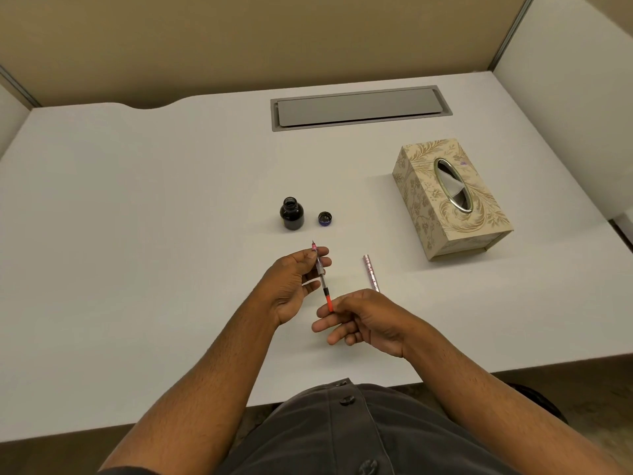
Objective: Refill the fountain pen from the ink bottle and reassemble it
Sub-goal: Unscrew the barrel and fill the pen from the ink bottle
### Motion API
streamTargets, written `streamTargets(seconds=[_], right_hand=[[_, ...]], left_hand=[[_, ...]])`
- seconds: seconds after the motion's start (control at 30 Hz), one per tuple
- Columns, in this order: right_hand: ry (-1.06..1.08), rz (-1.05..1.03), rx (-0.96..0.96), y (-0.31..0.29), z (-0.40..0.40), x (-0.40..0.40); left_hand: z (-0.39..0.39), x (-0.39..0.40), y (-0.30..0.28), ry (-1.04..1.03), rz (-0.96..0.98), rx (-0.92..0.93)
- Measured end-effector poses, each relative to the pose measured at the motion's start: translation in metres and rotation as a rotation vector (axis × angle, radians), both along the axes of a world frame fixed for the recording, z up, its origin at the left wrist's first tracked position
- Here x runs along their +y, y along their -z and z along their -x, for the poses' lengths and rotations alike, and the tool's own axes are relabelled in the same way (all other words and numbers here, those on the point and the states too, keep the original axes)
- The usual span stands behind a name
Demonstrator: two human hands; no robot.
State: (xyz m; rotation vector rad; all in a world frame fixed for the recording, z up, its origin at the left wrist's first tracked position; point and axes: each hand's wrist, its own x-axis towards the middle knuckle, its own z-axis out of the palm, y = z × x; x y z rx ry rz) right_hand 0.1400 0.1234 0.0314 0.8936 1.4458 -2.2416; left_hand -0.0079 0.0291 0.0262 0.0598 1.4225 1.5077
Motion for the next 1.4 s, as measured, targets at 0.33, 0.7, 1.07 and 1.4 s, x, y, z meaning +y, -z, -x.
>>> streamTargets(seconds=[0.33, 0.7, 1.07, 1.4], right_hand=[[0.001, -0.101, -0.003, 0.0021, 0.0021, -0.0019], [-0.012, -0.018, -0.002, 0.0009, 0.0029, -0.0003], [-0.043, -0.055, 0.016, 0.0005, 0.0017, 0.0011], [-0.022, -0.109, 0.017, -0.0002, 0.0021, -0.0031]], left_hand=[[0.0011, 0.0009, -0.0018, -0.014, 0.019, 0.001], [0.0042, 0.0041, -0.0016, -0.002, -0.002, 0.004], [0.0032, 0.0035, -0.0016, -0.004, 0.009, 0.014], [0.0007, 0.004, -0.0012, 0.002, 0.008, 0.012]])
